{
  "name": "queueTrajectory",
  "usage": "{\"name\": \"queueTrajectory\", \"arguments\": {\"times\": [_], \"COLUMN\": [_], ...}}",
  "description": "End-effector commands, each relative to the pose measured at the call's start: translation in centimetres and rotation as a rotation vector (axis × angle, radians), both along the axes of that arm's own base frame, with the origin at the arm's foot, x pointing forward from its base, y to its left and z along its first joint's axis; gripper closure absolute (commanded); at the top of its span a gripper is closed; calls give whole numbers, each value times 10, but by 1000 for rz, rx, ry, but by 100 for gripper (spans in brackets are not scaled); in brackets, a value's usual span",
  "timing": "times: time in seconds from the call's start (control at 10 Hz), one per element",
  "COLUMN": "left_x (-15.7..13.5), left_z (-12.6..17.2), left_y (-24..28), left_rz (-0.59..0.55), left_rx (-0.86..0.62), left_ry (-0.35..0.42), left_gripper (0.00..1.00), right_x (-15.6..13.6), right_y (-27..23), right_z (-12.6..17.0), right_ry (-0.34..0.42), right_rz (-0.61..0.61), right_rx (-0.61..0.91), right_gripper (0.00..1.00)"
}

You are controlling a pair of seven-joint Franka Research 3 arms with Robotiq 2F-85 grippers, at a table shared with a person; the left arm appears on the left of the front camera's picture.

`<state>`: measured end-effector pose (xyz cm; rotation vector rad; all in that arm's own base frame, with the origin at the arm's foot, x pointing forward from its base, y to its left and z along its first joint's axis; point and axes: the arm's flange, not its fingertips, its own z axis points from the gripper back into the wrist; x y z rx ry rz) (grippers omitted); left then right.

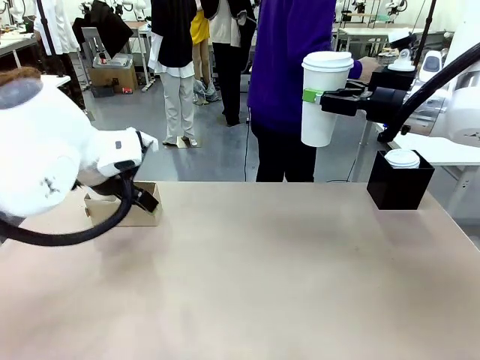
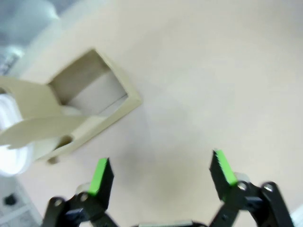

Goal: Pour a drink into a cup and package it in a carrier.
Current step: Position the Cup Carrier in the center of the table.

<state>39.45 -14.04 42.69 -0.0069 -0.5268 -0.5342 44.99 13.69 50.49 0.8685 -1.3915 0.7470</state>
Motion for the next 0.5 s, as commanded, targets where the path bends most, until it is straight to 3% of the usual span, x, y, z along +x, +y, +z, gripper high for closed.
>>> {"name": "queueTrajectory", "arguments": {"times": [0.0, 0.2, 0.4], "left_x": [-14, -10, 16], "left_z": [59, 110, 142], "left_y": [-12, -2, 17], "left_rz": [104, 189, 276], "left_rx": [-21, -60, -85], "left_ry": [42, 78, 111], "left_gripper": [0, 0, 0], "right_x": [0, 0, 0], "right_y": [2, 2, 2], "right_z": [3, 3, 3], "right_ry": [-9, -9, -9], "right_rz": [3, 3, 3], "right_rx": [4, 4, 4], "right_gripper": [12, 12, 12]}}
